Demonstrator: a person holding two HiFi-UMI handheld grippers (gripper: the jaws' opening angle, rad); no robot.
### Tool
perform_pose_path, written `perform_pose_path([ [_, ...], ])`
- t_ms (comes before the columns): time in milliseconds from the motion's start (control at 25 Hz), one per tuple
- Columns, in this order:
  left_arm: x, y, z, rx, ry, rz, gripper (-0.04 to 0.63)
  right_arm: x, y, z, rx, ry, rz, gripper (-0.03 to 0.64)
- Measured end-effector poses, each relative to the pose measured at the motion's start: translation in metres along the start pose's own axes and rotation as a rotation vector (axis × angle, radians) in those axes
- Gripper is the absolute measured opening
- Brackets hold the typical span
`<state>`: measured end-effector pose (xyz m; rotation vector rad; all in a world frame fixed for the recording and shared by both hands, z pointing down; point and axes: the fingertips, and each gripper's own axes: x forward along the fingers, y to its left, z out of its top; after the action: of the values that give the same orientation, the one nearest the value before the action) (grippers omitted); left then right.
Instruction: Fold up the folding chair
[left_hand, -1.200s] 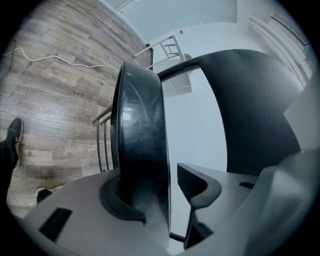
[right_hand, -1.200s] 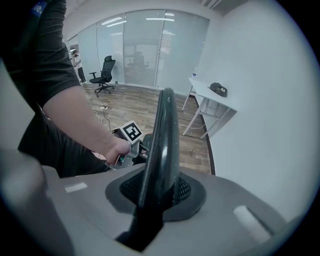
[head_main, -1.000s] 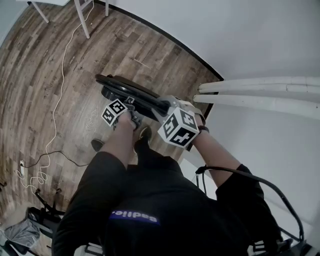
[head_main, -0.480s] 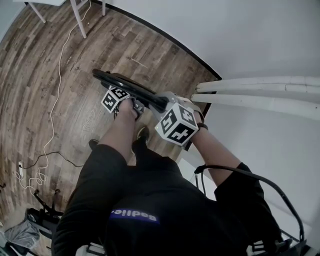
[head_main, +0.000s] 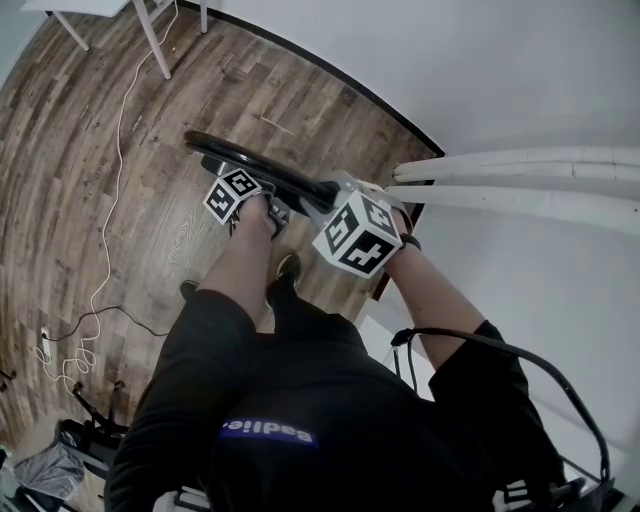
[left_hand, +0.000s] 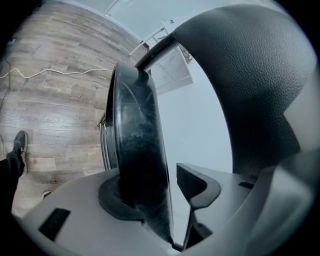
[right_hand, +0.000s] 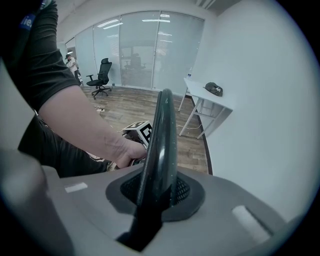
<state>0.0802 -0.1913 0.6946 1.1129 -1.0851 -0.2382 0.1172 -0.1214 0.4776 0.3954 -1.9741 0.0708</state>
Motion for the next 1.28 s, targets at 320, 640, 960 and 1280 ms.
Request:
perform_pose_path([
  [320,-0.001,-0.003,-0.003,0.008,-0.02,-0.021,0.204,-0.003,-0.016,-0.003,0.006,-0.008,0.014,0.049],
  [640,-0.002,-0.005,-0.005,0.007,-0.011,-0.045,0.204,-0.003,-0.028,-0.004,0.014,-0.006,0.03,0.048],
  [960,-0.005,-0.017,-0.012,0.008,0.008,-0.131,0.204,-0.004,-0.044,-0.007,0.023,-0.006,0.047,0.048],
  [1280,-0.029,-0.01,-0.029,0.055,0.085,-0.129,0.204,-0.005,-0.054,-0.008,0.033,-0.005,0.064,0.049],
])
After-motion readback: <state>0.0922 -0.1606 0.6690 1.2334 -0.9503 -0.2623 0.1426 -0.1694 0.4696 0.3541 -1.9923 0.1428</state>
